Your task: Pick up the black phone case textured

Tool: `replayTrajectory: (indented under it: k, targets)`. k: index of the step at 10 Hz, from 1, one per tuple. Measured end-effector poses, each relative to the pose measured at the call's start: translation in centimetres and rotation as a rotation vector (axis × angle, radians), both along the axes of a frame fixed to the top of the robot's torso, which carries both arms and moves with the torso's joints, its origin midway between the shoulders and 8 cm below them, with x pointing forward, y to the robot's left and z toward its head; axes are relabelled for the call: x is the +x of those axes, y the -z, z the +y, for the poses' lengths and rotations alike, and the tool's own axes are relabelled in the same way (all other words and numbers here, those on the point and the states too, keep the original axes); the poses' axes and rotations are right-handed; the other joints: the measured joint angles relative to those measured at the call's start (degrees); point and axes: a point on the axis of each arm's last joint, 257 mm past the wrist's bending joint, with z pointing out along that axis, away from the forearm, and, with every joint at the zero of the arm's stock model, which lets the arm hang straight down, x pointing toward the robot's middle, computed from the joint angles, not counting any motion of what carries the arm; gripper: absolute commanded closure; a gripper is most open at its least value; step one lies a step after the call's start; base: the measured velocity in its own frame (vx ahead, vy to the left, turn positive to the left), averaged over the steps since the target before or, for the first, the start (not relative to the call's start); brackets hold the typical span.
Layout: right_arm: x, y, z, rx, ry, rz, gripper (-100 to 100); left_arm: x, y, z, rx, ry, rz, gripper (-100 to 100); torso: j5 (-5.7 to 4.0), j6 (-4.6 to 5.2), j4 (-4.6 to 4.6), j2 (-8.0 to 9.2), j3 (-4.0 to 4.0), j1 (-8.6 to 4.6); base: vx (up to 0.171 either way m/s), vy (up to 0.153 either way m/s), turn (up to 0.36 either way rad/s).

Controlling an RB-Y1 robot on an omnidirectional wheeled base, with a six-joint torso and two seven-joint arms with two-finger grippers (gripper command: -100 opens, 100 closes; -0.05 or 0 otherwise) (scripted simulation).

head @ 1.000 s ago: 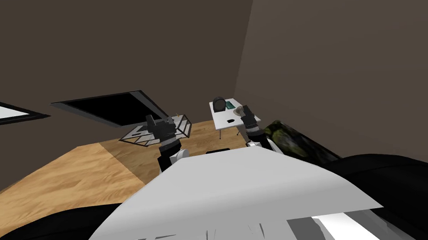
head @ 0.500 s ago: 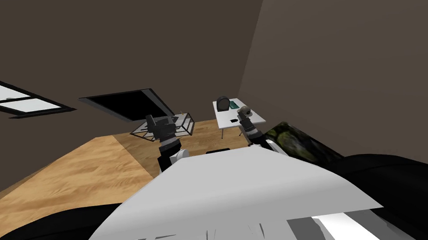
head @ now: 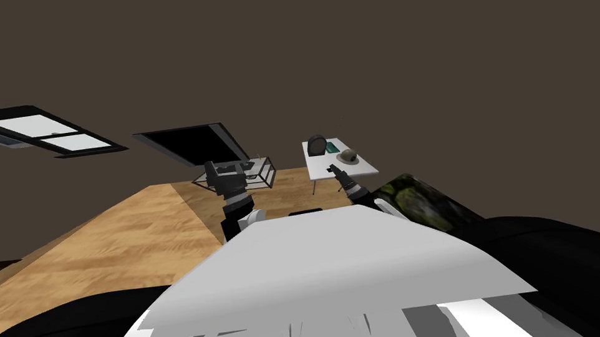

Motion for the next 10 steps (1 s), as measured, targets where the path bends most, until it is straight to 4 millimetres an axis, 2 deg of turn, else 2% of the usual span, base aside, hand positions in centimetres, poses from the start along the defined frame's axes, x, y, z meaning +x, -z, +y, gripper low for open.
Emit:
replayTrajectory:
  k: [8, 10]
  targets:
    - [0.1, 0.4, 0.0, -0.012, -0.005, 0.009, -100, 0.0, 0.0, 0.0, 0.000, 0.000, 0.000, 0, -0.04, 0.02, -0.01, -0.04, -0.02, -0.16, -0.001, 0.004, 0.010]
    - [-0.2, 2.1, 0.0, -0.058, -0.018, 0.048, -100, 0.0, 0.0, 0.0, 0.000, 0.000, 0.000, 0, -0.01, 0.00, 0.00, -0.01, -0.01, -0.03, -0.012, 0.044, 0.125]
